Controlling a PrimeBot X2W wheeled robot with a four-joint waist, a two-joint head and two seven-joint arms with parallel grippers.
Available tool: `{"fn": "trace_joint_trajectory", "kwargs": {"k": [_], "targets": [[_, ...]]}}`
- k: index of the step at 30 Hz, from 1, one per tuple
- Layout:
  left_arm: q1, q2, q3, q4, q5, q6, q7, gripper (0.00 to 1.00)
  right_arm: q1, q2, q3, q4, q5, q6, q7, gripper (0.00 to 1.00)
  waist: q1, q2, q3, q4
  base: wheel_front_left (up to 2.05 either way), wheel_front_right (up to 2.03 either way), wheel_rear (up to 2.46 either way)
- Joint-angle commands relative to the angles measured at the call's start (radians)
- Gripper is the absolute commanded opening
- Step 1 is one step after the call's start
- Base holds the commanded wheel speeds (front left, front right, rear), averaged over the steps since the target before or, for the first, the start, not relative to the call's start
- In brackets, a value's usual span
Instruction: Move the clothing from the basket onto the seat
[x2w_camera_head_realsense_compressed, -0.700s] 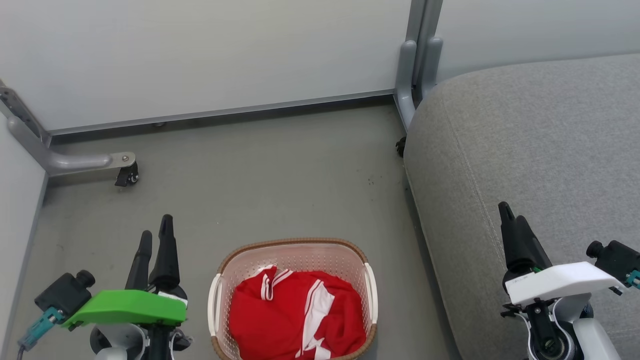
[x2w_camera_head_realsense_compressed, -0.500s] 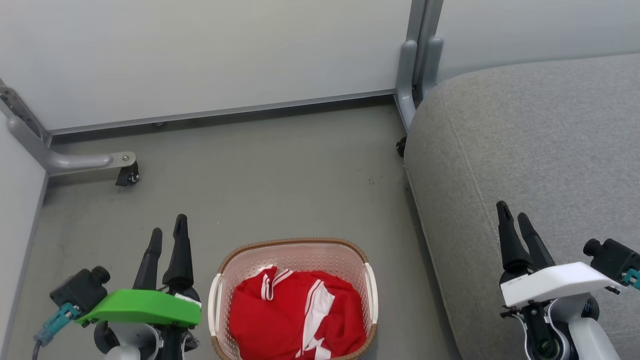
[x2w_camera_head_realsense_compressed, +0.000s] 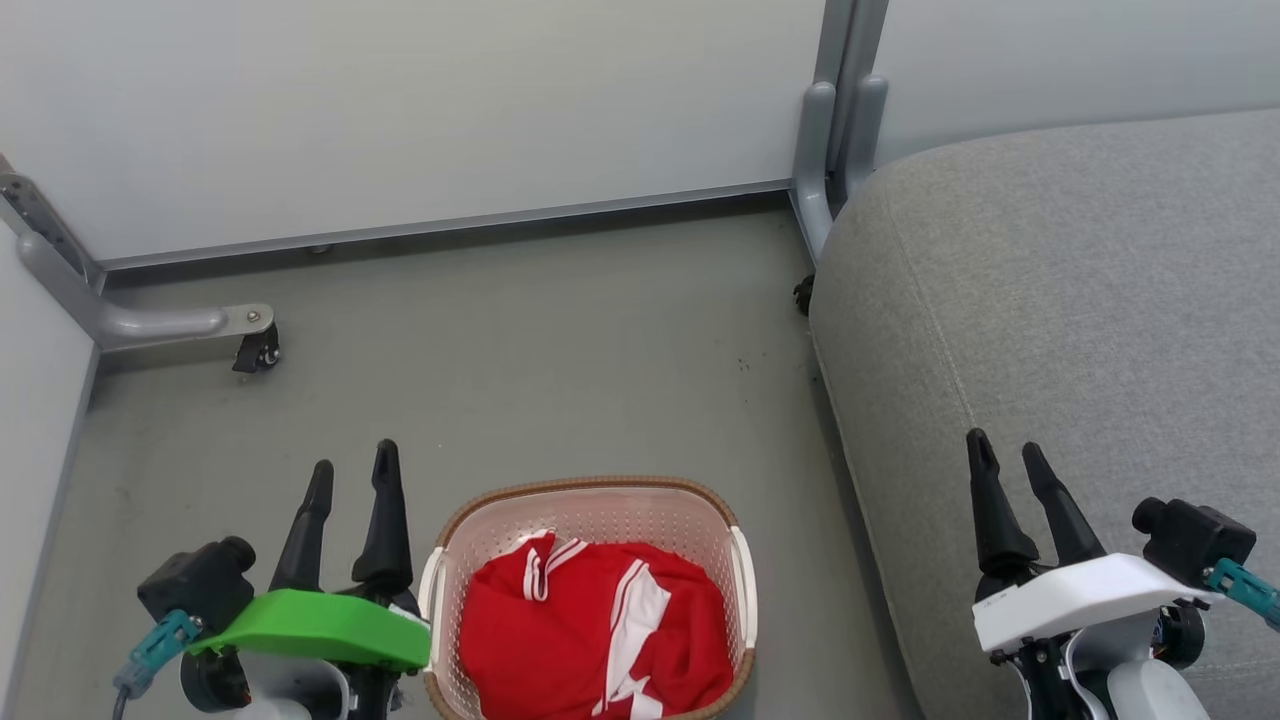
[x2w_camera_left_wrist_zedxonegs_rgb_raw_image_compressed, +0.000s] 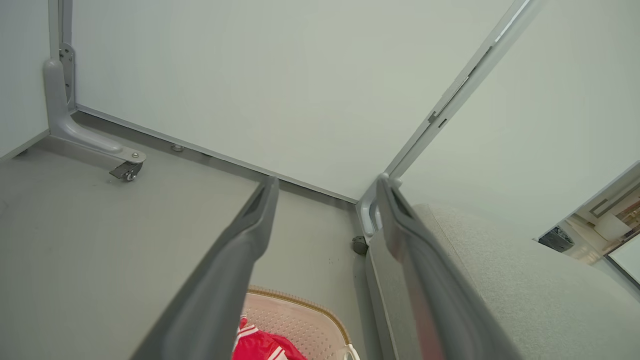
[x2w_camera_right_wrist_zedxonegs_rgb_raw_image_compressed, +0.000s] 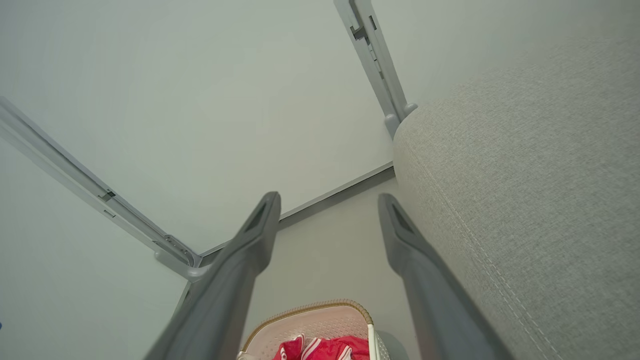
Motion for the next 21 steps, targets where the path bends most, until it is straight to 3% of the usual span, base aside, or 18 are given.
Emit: {"fn": "trace_joint_trajectory", "kwargs": {"k": [1,21], "targets": [[0.002,0.003,-0.005,-0.014,0.031,0.002,-0.010,1.00,0.005,-0.002,0.006,-0.020,-0.025,0.000,-0.010,1.00,0.0000,0.0000,0.000,0.001,0.00,0.00,0.00],[0.019,0.005,-0.051,-0.056,0.228,0.035,-0.061,1.00,0.028,0.000,0.034,-0.069,-0.244,0.000,-0.061,1.00,0.0000,0.0000,0.008,0.006,0.00,0.00,0.00]]}}
